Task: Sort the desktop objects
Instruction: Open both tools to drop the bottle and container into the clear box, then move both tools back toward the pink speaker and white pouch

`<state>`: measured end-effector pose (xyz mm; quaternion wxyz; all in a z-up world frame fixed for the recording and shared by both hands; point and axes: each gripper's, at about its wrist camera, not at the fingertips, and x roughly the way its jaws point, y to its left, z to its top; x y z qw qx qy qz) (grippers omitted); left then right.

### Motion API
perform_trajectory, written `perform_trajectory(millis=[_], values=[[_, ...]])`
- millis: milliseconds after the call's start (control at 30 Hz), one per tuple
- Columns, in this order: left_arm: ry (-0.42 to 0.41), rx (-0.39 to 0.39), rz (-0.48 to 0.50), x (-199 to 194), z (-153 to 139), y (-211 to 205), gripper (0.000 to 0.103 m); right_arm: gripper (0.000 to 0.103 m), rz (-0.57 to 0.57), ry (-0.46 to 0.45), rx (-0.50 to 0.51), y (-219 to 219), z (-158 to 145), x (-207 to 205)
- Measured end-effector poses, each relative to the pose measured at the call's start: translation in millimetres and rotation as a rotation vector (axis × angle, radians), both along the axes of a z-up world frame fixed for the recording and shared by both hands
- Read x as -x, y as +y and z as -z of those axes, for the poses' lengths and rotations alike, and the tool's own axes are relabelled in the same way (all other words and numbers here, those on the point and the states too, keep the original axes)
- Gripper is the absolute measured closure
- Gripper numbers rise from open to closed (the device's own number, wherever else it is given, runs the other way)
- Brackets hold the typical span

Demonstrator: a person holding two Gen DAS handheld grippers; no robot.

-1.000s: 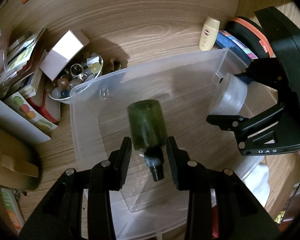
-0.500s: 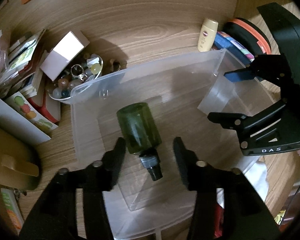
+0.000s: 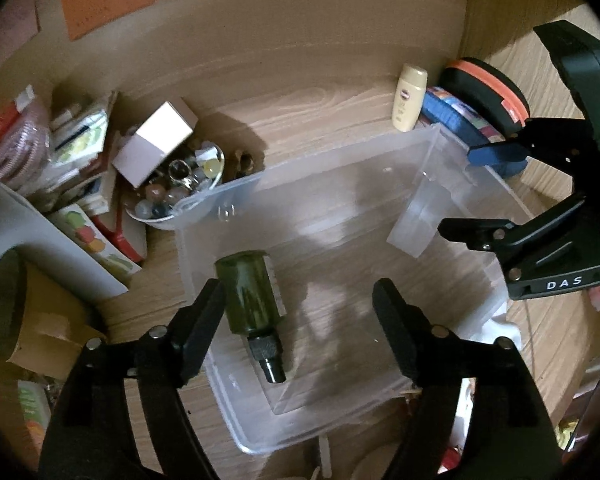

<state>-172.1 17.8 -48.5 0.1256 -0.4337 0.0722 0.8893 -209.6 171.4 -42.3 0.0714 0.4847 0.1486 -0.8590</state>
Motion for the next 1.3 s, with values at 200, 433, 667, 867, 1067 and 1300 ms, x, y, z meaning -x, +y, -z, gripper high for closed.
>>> perform_trajectory(millis=[200, 433, 667, 867, 1067, 1300], values=[[0.059, -0.009, -0.011, -16.1, -16.3, -4.8, 0.014, 0.026, 0.007, 0.070, 0.040, -2.6, -25.0, -22.1], [0.115, -0.004, -0.019, -39.3, -33.2, -7.0, 0.011, 0.021, -0.006, 0.164, 0.071, -14.7, -50.4, -57.5], [0.166, -0.006, -0.037, -64.1, -47.9, -15.3, 0.009, 0.018, -0.010, 0.244, 0.084, -19.0, -68.3, -89.5], [0.209, 0.002, -0.066, -88.2, -55.2, -29.3, 0.008, 0.017, -0.007, 0.286, 0.092, -21.7, -77.1, -113.3], [0.228, 0.002, -0.084, -109.4, -53.9, -40.3, 0.007, 0.017, -0.010, 0.319, 0.098, -23.7, -80.1, -130.8], [0.206, -0.017, -0.097, -124.6, -39.9, -53.9, 0.007, 0.017, -0.001, 0.322, 0.105, -25.8, -72.4, -142.2]])
